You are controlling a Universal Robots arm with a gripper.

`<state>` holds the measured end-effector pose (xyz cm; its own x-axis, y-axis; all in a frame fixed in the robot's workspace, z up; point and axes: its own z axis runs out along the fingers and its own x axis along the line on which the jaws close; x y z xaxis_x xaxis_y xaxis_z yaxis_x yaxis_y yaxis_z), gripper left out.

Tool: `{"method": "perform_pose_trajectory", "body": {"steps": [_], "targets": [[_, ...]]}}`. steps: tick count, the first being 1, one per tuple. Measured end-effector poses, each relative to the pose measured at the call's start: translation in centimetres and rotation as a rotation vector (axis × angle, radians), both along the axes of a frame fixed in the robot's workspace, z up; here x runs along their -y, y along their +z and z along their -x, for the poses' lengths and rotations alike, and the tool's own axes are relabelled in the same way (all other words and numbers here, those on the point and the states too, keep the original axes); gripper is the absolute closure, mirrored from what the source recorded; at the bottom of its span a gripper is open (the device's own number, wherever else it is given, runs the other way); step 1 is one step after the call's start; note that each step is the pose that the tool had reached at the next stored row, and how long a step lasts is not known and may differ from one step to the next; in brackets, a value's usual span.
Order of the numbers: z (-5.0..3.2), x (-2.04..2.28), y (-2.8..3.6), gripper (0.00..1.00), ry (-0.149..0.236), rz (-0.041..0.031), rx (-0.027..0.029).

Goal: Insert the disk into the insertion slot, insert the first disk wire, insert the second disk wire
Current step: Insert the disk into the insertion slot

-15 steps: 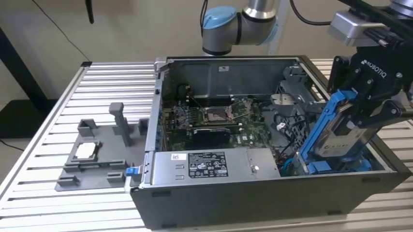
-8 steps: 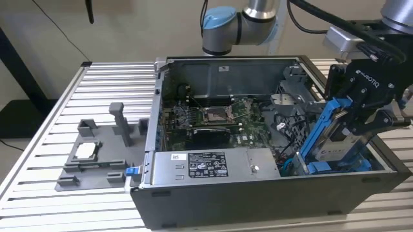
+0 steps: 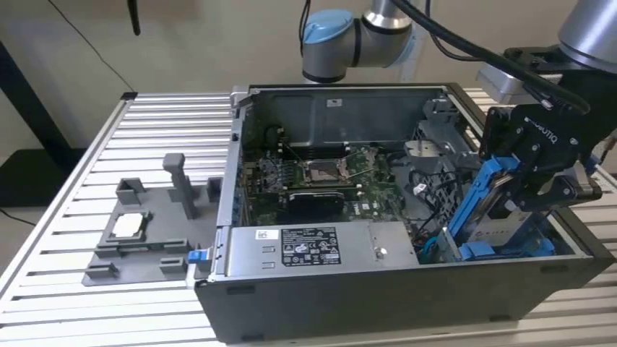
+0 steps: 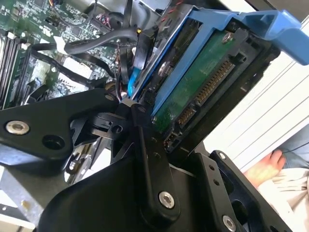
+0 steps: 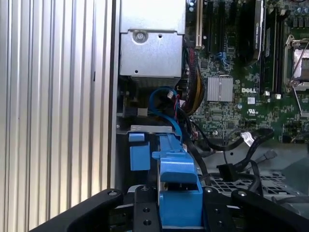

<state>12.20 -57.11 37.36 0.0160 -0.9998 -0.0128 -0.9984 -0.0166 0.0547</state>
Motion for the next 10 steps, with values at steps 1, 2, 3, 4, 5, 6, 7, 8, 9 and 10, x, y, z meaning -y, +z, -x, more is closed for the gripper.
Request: {"method": "perform_pose_trajectory", "body": {"steps": [1, 2, 3, 4, 5, 6, 7, 8, 9, 10], "targets": [[0.00, 0.00, -0.11, 0.67, 0.000, 0.0000, 0.0000], [0.00, 0.00, -0.16, 0.67, 0.000, 0.0000, 0.0000], [0.00, 0.00, -0.15, 0.67, 0.000, 0.0001, 0.0000], [0.00, 0.00, -0.16, 0.67, 0.000, 0.0000, 0.0000], [0.00, 0.00, -0.16, 0.67, 0.000, -0.0001, 0.0000], [0.00, 0.00, -0.17, 0.67, 0.000, -0.0002, 0.0000], [0.00, 0.00, -0.17, 0.67, 0.000, -0.0004, 0.0000], [0.00, 0.00, -0.17, 0.67, 0.000, -0.0004, 0.0000], [0.00, -0.01, -0.18, 0.67, 0.000, -0.0009, 0.0001], [0.00, 0.00, -0.17, 0.66, 0.000, -0.0007, 0.0001]]}}
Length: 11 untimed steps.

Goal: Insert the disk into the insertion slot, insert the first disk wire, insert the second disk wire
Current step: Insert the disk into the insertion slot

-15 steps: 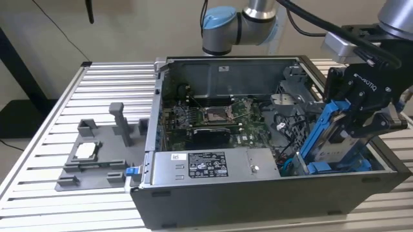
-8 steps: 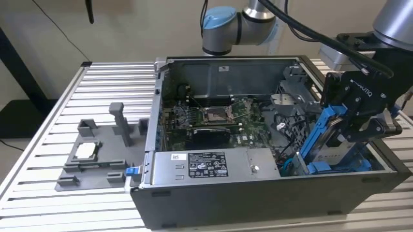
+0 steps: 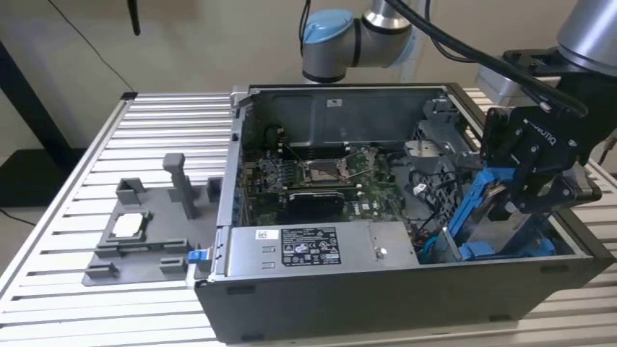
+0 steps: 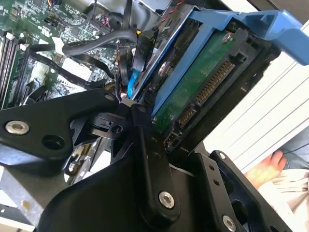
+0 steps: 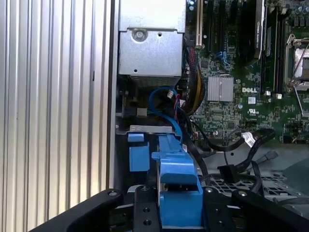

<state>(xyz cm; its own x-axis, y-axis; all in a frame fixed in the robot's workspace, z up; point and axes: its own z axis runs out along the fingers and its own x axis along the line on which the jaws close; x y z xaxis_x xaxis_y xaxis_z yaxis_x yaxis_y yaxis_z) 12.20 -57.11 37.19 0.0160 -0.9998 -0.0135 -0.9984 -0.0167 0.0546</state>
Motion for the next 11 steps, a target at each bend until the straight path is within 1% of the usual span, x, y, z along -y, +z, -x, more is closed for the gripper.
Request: {"method": "perform_pose_trajectory", "body": {"steps": [1, 3, 4, 8, 11], "targets": [[0.00, 0.00, 0.00, 0.60, 0.000, 0.0001, -0.0001], [0.00, 0.00, 0.01, 0.60, 0.000, 0.0001, -0.0001], [0.00, 0.00, 0.00, 0.53, 0.000, -0.0001, -0.0002], [0.00, 0.01, 0.06, 0.53, 0.000, -0.0001, -0.0001], [0.01, -0.04, 0.66, 0.53, 0.000, -0.0001, -0.0001]]}}
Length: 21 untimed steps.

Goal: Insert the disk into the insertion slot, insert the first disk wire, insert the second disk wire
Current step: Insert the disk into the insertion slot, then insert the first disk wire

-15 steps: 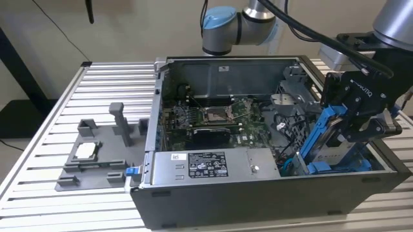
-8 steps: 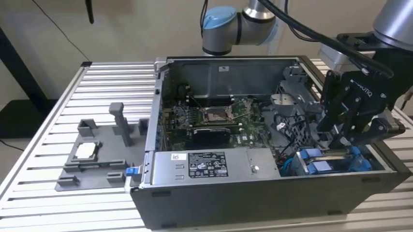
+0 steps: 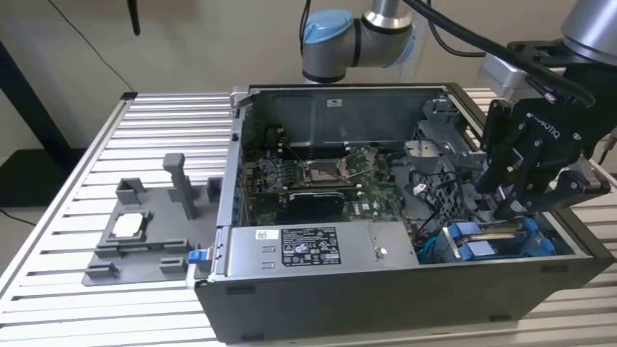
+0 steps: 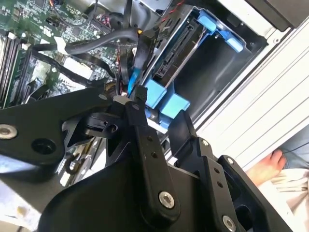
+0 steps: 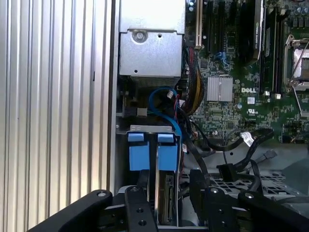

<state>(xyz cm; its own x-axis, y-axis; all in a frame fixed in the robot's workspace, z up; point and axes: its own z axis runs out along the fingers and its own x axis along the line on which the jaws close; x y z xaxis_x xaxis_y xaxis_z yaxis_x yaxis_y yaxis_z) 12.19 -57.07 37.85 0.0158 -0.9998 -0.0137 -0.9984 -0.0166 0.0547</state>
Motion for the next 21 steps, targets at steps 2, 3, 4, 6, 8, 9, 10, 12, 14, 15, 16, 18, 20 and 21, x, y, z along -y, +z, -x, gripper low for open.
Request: {"method": "perform_pose_trajectory", "body": {"steps": [2, 3, 4, 6, 8, 9, 10, 12, 14, 15, 16, 18, 20, 21], "targets": [[0.00, -0.08, 0.34, 0.53, 0.000, 0.0000, 0.0007], [0.01, -0.14, 0.39, 0.53, 0.000, -0.0003, 0.0032], [0.02, -0.18, 0.41, 0.53, 0.000, -0.0005, 0.0125], [0.07, -0.23, 0.42, 0.53, 0.000, -0.0029, 0.0382], [0.15, -0.25, 0.42, 0.53, 0.000, -0.0063, 0.0636], [0.19, -0.25, 0.45, 0.53, 0.000, -0.0080, 0.0734], [0.21, -0.25, 0.55, 0.53, 0.000, -0.0093, 0.0784], [0.23, -0.26, 0.88, 0.53, 0.000, -0.0100, 0.0854], [0.24, -0.26, 1.15, 0.53, 0.000, -0.0111, 0.0920], [0.25, -0.27, 1.24, 0.53, 0.000, -0.0119, 0.0969], [0.27, -0.29, 1.31, 0.53, 0.000, -0.0125, 0.1024], [0.30, -0.42, 1.38, 0.53, 0.000, -0.0133, 0.1145], [0.31, -0.91, 1.40, 0.53, 0.000, -0.0130, 0.1238], [0.32, -1.16, 1.39, 0.53, 0.001, -0.0133, 0.1298]]}}
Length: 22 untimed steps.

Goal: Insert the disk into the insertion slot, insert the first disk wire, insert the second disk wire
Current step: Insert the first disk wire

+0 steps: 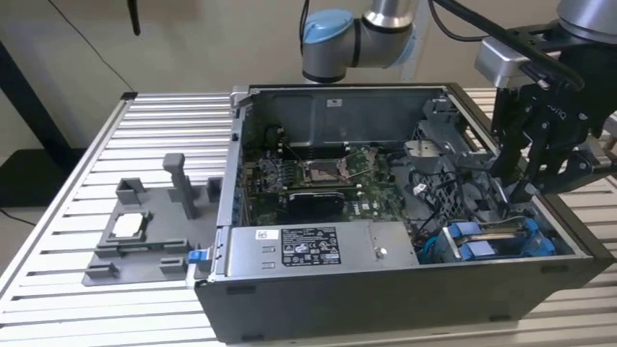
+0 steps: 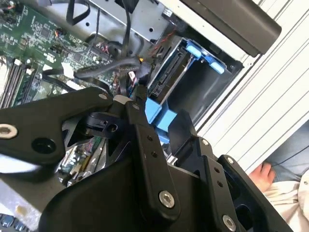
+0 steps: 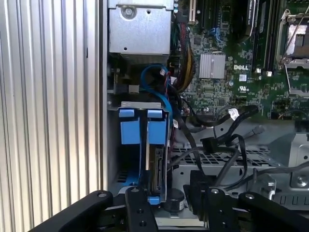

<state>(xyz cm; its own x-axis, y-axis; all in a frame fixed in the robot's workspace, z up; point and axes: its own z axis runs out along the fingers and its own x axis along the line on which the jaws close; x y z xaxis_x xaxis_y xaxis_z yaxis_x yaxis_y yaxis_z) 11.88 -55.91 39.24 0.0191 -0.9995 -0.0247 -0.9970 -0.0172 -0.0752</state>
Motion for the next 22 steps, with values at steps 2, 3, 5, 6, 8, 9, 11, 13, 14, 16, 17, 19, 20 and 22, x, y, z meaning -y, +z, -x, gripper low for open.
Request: {"method": "perform_pose_trajectory", "body": {"steps": [2, 3, 5, 6, 8, 9, 11, 13, 14, 16, 17, 19, 20, 22], "targets": [[0.00, -0.49, 0.00, 0.53, 0.002, 0.0001, 0.0168], [0.00, -0.71, -0.01, 0.53, 0.003, 0.0001, 0.0276], [0.00, -1.07, -0.05, 0.53, 0.007, 0.0004, 0.0554], [0.01, -1.22, -0.08, 0.53, 0.009, 0.0007, 0.0683], [0.01, -1.60, -0.17, 0.53, 0.014, 0.0018, 0.0819], [0.03, -1.73, -0.22, 0.53, 0.015, 0.0028, 0.0824], [0.04, -1.89, -0.35, 0.53, 0.019, 0.0094, 0.0825], [0.05, -1.89, -0.44, 0.53, 0.030, 0.0159, 0.0825], [0.06, -1.89, -0.48, 0.53, 0.036, 0.0182, 0.0825], [0.09, -1.89, -0.53, 0.53, 0.046, 0.0198, 0.0831], [0.10, -1.89, -0.54, 0.53, 0.049, 0.0200, 0.0838], [0.10, -1.90, -0.63, 0.53, 0.051, 0.0197, 0.0845], [0.10, -1.89, -0.65, 0.53, 0.052, 0.0201, 0.0848], [0.10, -1.89, -0.65, 0.53, 0.052, 0.0204, 0.0849]]}}
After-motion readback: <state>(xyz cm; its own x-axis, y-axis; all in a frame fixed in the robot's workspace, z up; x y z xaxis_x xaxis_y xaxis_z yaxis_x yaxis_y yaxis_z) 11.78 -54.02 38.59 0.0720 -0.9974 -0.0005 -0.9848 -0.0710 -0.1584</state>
